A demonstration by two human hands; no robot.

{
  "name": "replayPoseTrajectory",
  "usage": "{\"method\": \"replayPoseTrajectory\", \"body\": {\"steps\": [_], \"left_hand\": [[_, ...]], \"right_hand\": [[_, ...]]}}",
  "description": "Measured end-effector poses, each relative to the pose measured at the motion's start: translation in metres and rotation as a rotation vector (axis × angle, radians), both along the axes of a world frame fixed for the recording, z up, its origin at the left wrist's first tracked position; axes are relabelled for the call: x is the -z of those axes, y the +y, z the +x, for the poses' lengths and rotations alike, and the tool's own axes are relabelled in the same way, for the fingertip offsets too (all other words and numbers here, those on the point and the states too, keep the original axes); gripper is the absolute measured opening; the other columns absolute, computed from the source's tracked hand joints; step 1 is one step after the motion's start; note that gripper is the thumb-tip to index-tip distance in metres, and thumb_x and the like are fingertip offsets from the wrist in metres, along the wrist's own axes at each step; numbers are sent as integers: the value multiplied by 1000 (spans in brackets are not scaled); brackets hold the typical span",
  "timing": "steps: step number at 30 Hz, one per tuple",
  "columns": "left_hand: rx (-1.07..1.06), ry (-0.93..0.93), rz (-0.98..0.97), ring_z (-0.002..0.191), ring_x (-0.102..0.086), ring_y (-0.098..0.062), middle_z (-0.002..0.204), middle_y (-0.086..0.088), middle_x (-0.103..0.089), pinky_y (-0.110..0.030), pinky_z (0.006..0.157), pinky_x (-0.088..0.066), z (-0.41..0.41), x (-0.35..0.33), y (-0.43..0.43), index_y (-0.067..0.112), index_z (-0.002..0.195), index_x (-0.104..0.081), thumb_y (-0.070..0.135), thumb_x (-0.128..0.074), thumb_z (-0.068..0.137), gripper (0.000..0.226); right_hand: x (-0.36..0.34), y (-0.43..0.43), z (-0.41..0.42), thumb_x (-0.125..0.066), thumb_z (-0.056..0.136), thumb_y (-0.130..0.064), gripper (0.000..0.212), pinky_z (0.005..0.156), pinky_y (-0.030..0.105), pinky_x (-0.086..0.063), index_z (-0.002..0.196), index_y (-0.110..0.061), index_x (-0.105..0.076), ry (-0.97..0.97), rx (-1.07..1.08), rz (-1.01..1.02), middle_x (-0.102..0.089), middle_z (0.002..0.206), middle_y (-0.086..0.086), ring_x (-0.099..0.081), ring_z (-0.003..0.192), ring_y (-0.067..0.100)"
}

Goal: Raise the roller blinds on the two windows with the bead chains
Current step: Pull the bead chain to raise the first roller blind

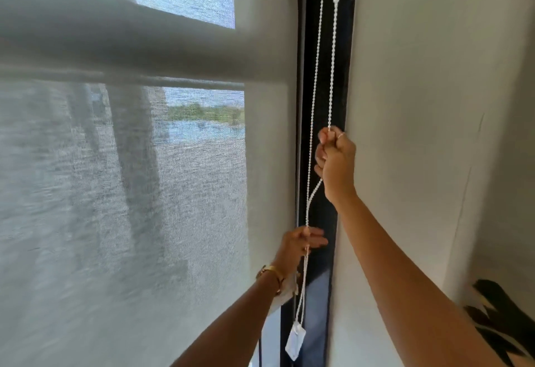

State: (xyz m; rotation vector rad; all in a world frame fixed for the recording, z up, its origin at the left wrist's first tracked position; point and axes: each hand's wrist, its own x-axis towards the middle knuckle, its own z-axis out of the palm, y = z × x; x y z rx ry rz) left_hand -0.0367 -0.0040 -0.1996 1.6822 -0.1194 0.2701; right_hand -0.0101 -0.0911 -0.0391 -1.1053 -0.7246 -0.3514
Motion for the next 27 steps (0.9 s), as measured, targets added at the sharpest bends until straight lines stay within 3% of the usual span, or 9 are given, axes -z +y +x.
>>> {"method": "replayPoseTrajectory", "body": {"steps": [3,6,11,14,17,19,23,25,27], "left_hand": [[4,-121,-108,101,-67,-14,108,2,-71,-37,93,-51,8,-52,8,16,122,-59,39,-33,98,42],[39,-270,-134,90,-70,-15,105,-6,-70,-30,81,-58,16,-130,11,5,128,-54,35,-22,103,50],[188,-373,-50,86,-69,-22,100,-12,-67,-31,78,-59,13,-243,-6,0,135,-44,38,-18,103,56],[120,-503,-144,60,-66,-12,74,-4,-66,-25,61,-57,7,-280,-20,-2,128,-50,30,-27,103,46],[-53,-575,-169,40,-36,-2,55,4,-44,-17,40,-33,5,-285,-29,7,94,-63,18,-31,103,34],[-101,-629,-169,40,-30,-3,52,6,-38,-19,39,-24,5,-282,-34,14,72,-53,12,-30,101,37],[-104,-704,-158,49,-32,-7,58,2,-37,-13,40,-28,2,-281,-47,15,64,-44,2,-28,97,39],[-123,-711,-142,49,-32,-6,59,2,-37,-12,41,-29,2,-277,-47,15,64,-44,0,-28,96,39],[-162,-695,-116,45,-32,-3,57,3,-38,-14,41,-27,5,-264,-43,16,64,-44,1,-28,95,38]], "right_hand": [[24,-4,2,-29,94,-2,35,36,14,-27,66,-18,-45,-18,99,-26,-39,52,-9,-32,42,4],[60,-3,7,-35,93,-5,34,43,14,-36,66,-22,-50,-13,150,-45,-47,52,-13,-42,45,3],[145,3,7,-42,84,-44,25,49,25,-27,65,-33,-55,92,200,-199,-41,50,-11,-34,48,8],[186,3,-7,-48,81,-49,31,45,18,-28,63,-25,-54,175,147,-197,-40,49,-8,-33,47,7],[202,-3,-7,-53,93,-31,28,42,11,-31,70,-15,-55,226,93,-210,-47,46,-6,-36,48,11],[196,-5,0,-50,88,-38,32,43,10,-34,75,-10,-56,280,-6,-242,-49,48,-6,-38,50,13],[142,-13,12,-46,62,-85,85,61,20,-52,98,-11,-64,268,-148,-322,-69,73,0,-63,67,16],[93,-16,11,-48,55,-90,88,73,25,-57,104,-18,-64,217,-173,-287,-73,91,1,-69,83,15],[38,-19,5,-43,73,-80,68,86,33,-56,103,-22,-63,180,-181,-218,-71,98,1,-68,93,16]]}}
